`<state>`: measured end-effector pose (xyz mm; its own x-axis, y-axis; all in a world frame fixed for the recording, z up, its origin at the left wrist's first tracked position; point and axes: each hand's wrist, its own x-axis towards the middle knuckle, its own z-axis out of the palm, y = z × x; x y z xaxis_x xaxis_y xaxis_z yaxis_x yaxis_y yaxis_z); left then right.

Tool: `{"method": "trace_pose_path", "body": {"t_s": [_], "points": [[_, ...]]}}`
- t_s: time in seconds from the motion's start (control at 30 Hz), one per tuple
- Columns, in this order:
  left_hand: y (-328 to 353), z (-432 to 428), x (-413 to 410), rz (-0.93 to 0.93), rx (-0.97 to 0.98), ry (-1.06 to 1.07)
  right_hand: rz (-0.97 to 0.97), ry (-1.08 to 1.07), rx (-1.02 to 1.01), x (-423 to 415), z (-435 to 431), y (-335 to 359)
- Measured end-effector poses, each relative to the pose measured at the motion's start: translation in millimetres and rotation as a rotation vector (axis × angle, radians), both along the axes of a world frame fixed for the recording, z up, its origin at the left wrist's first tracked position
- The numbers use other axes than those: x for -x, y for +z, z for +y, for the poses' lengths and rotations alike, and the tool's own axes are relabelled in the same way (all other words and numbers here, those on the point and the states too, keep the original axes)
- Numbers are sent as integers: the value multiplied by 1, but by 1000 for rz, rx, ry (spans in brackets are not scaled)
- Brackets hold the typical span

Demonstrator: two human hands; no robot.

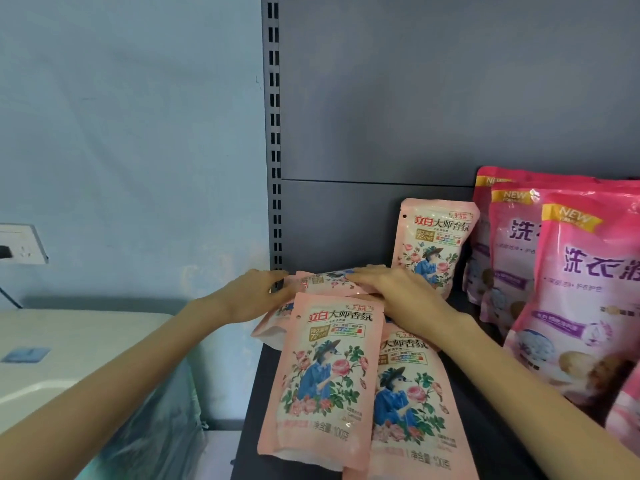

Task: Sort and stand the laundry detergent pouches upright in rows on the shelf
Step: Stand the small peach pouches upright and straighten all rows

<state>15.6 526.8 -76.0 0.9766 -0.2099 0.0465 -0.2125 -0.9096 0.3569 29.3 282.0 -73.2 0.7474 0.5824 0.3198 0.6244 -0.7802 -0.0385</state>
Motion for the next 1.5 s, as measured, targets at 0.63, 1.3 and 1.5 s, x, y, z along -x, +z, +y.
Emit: {"method": "trace_pose_path", "body": {"t_s": [0.63, 1.3, 1.5], "points": [[17, -29, 0, 105, 858, 198, 70, -5, -339, 7, -7, -7], [97, -80, 5, -324, 721, -194, 198, 59, -899, 6, -18, 2], [109, -99, 9, -418, 594, -297, 255, 63, -1248, 8, -19, 14]]}}
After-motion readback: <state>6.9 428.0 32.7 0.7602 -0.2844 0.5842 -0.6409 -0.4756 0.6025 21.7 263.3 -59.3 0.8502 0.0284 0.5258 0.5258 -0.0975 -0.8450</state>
